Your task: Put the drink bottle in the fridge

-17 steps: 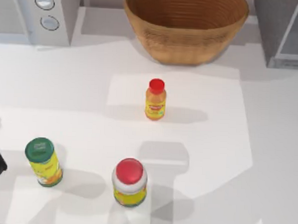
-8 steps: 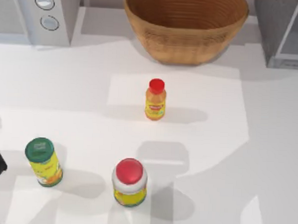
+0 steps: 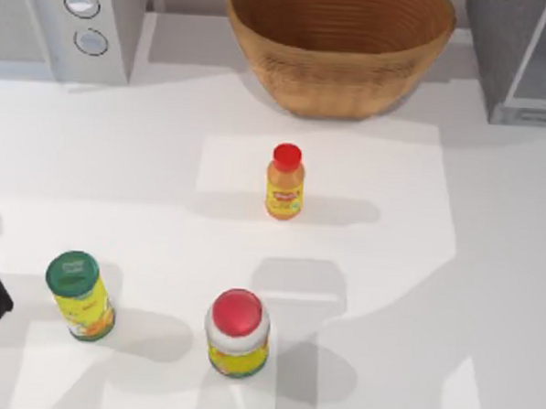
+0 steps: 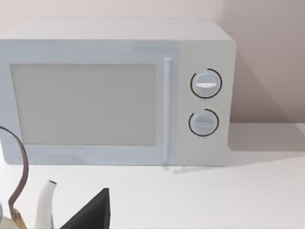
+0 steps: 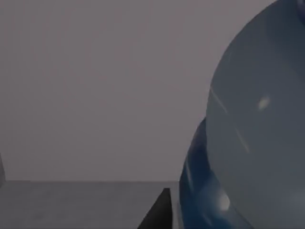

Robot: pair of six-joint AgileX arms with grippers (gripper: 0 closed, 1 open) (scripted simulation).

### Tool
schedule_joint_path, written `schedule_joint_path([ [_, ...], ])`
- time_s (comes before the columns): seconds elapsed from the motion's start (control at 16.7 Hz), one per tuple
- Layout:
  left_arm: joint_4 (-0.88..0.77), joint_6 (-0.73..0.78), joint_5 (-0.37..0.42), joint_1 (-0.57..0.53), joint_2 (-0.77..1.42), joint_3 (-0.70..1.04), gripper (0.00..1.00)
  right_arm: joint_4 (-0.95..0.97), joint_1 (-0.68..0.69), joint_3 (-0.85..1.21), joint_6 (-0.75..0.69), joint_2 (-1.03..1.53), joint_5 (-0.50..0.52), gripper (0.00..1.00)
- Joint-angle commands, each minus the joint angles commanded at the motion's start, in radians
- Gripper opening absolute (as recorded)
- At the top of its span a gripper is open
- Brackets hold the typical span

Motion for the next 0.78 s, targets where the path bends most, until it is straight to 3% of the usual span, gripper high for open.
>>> schedule_joint_path([
  [0.48,0.000,0.000,0.000,0.000,0.000,0.000,1.00,0.000,0.000,0.000,0.000,0.000,0.000,0.98],
  [0.78,0.000,0.000,0.000,0.000,0.000,0.000,1.00,0.000,0.000,0.000,0.000,0.000,0.000,1.00],
])
